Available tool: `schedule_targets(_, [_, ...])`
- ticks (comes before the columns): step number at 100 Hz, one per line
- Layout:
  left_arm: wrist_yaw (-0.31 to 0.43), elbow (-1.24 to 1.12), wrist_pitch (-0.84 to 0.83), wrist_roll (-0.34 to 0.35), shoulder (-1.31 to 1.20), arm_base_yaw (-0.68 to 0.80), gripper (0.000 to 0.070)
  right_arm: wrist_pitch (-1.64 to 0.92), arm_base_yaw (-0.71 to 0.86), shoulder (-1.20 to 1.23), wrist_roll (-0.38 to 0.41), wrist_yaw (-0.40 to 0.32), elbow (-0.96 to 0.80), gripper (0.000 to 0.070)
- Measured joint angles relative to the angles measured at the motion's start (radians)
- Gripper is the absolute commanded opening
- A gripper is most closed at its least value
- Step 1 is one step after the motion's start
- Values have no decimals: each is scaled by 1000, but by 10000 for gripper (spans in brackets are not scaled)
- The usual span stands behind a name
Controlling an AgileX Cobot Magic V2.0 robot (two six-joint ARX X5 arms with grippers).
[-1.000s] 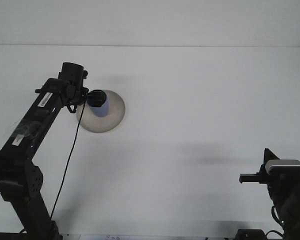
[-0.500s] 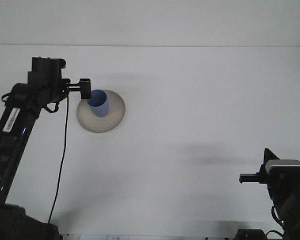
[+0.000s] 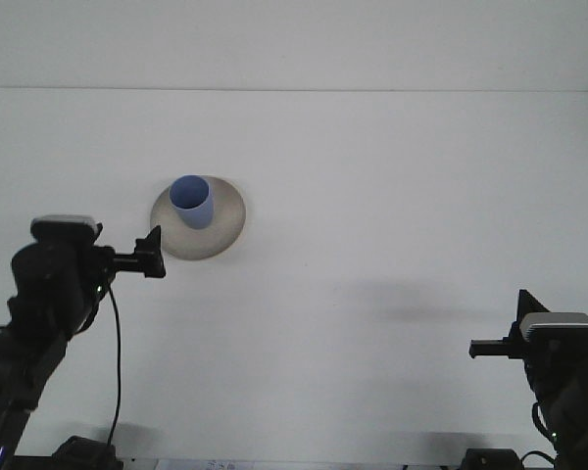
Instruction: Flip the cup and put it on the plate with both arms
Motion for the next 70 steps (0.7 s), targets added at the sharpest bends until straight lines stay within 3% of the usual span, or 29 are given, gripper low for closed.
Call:
schedule_targets(4, [-2, -61, 3, 0, -57, 0, 588, 0, 0, 0, 0, 0, 0, 0])
schedule_targets(8, [-2, -119, -2, 0, -108, 0, 485, 0, 0, 0, 0, 0, 0, 0])
schedule_targets(22, [-2, -248, -18, 8, -233, -3, 0, 1, 0, 0, 0, 0, 0, 0])
schedule_targets(70, [-3, -272, 33, 11, -353, -3, 13, 14, 0, 0, 0, 0, 0, 0])
